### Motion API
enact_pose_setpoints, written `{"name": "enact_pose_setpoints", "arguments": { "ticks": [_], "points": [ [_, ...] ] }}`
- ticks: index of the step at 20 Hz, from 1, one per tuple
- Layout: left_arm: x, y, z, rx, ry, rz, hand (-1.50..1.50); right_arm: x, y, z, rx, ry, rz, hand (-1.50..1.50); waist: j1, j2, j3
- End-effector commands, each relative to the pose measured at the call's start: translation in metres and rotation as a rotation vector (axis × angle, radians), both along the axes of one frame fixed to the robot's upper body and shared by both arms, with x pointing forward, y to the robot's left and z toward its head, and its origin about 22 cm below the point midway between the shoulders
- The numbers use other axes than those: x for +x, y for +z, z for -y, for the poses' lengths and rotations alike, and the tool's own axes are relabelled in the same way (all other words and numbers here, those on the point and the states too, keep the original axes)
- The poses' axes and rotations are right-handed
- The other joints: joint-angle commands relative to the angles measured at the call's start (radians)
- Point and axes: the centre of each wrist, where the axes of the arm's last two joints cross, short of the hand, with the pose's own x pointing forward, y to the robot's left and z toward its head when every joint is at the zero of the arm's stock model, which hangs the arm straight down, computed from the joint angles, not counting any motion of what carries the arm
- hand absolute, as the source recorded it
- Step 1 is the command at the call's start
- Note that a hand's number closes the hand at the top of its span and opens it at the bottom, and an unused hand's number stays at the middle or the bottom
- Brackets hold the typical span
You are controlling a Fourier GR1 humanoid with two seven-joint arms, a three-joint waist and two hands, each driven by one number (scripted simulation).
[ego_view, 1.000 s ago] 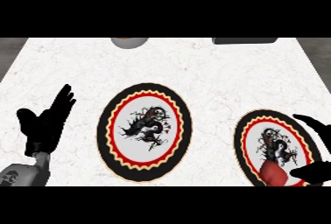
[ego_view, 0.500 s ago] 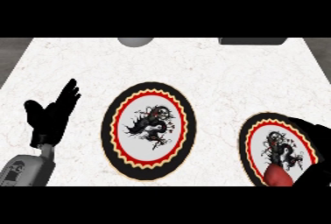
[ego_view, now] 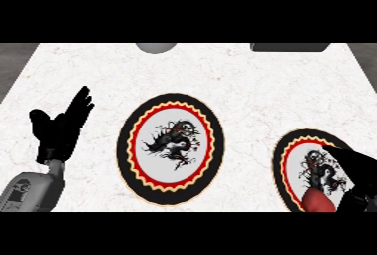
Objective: Pick the bell pepper from the plate and place it in the plate
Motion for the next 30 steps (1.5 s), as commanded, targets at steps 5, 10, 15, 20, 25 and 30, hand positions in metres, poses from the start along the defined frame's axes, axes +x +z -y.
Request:
{"name": "enact_pose_setpoints", "arguments": {
  "ticks": [5,10,15,20,25,30],
  "points": [
    [-0.005,-0.009,-0.003,-0.005,-0.003,0.003,0.00,0.001,-0.027,-0.010,-0.165,-0.004,-0.218,-1.50,-0.003,0.000,0.000],
    [-0.013,-0.012,-0.008,0.013,0.012,0.002,0.00,0.011,-0.032,-0.015,-0.161,-0.016,-0.282,-1.50,-0.002,-0.001,0.000],
    [-0.019,-0.006,-0.002,0.001,-0.016,-0.002,0.00,0.038,-0.050,-0.013,-0.175,-0.033,-0.306,-1.50,0.012,0.000,0.001],
    [-0.006,0.000,0.006,0.000,0.002,0.011,0.00,0.018,-0.075,-0.025,-0.215,-0.009,-0.340,-1.50,-0.004,-0.001,0.001],
    [-0.007,0.002,-0.004,-0.018,-0.025,0.001,0.00,0.035,-0.069,-0.008,-0.225,0.010,-0.375,-1.50,-0.003,-0.001,0.000],
    [-0.004,-0.011,-0.007,-0.003,0.009,-0.010,0.00,0.012,-0.080,-0.023,-0.187,0.063,-0.447,1.50,-0.014,-0.002,0.000]
  ]
}}
